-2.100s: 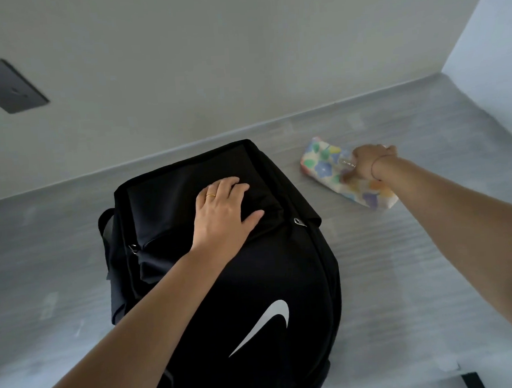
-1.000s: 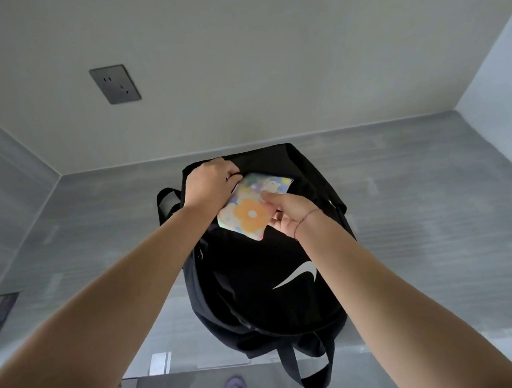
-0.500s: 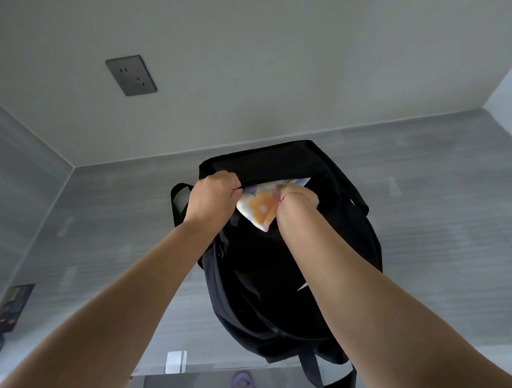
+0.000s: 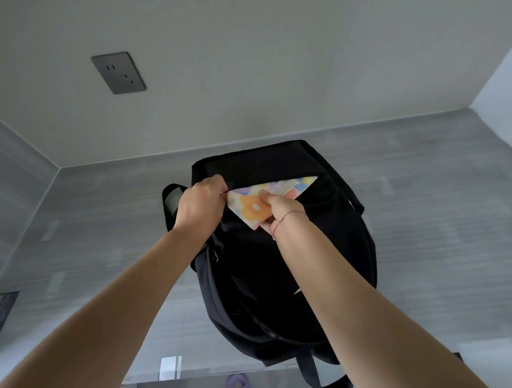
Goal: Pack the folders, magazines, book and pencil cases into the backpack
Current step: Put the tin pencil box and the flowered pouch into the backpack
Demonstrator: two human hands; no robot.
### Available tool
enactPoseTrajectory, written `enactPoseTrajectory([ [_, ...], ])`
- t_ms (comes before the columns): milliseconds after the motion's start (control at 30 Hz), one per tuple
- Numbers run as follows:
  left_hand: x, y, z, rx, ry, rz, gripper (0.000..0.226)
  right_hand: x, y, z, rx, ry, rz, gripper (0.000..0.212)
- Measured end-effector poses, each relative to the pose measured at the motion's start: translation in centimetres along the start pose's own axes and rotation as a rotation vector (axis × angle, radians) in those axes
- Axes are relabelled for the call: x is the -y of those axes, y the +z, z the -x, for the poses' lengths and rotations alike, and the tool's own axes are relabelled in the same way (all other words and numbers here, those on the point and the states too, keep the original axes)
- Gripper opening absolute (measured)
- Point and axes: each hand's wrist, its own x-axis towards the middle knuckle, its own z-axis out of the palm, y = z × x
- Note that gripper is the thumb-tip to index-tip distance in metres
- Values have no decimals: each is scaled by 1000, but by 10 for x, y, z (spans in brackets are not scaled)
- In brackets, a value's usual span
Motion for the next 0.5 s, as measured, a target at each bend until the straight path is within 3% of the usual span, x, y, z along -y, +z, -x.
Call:
enactPoseTrajectory([
  [100,-2,-6,-2,-54,41,-18,12,7,10,-7,-124,-35,54,46],
  [200,-5,-7,-1,-54,106,-58,13,12,24,-11,-115,-158,135,48],
  [267,-7,-4,0,-60,139,-100,13,14,30,-15,-188,-134,46,49],
  [300,-7,-4,0,-69,144,-108,13,14,29,-26,-188,-154,159,49],
  [400,-3,-2,-1,-105,102,-35,11,24,33,-14,-39,13,264,35],
  [500,4,1,-1,-102,-128,152,14,24,11,-11,185,35,225,11],
])
